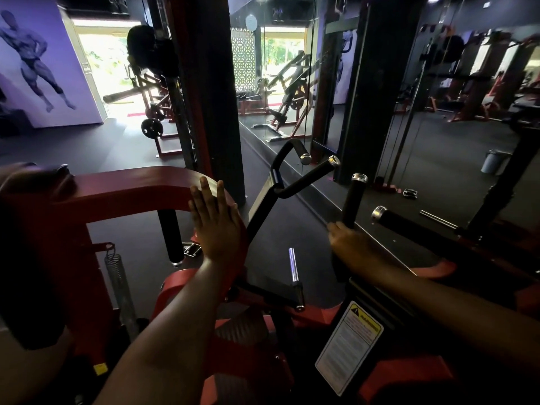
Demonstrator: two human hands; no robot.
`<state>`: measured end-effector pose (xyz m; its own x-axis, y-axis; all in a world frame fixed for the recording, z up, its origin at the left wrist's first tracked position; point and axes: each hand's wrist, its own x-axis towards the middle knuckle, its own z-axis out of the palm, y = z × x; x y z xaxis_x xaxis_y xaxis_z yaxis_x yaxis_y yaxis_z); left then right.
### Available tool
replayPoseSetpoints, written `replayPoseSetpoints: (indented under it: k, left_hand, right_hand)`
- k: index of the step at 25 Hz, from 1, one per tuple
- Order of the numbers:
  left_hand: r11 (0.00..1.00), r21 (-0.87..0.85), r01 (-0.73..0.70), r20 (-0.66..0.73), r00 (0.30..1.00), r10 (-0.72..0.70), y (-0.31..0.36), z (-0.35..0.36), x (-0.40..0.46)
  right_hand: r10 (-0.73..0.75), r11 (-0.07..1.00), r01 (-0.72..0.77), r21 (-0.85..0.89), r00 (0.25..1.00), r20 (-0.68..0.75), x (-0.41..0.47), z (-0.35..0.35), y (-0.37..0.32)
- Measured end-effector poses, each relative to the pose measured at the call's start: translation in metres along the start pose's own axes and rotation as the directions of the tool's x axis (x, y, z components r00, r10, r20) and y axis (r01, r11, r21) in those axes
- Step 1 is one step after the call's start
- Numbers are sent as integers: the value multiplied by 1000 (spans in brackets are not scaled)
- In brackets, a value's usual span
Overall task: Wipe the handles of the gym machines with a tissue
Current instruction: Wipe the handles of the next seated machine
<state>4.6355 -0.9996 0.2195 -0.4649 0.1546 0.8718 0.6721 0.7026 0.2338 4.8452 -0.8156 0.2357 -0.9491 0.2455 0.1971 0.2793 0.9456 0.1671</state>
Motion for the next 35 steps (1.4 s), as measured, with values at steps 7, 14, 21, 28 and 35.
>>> replayPoseSetpoints:
  k: [7,14,21,28,35]
  left_hand:
    - [999,-29,15,-30,999,-16,6,-4,-1]
    - [1000,-17,1,-12,1000,-2,3,-1,-1]
    - [1000,-7,-4,2,1000,4,3,0,-3]
    - [999,-39,-17,4,1000,17,1,2,-4]
    - [998,-57,-11,3,1000,11,-1,1,-4]
  right_hand:
    - [302,952,-293,91,947,-113,46,-21,55]
    - [-277,956,286,-68,954,118,-28,4,6]
    - [86,986,-88,-142,996,-21,51,-22,42]
    - [-259,962,268,-52,955,145,6,-3,17]
    - [-53,998,56,-30,996,76,11,19,-5]
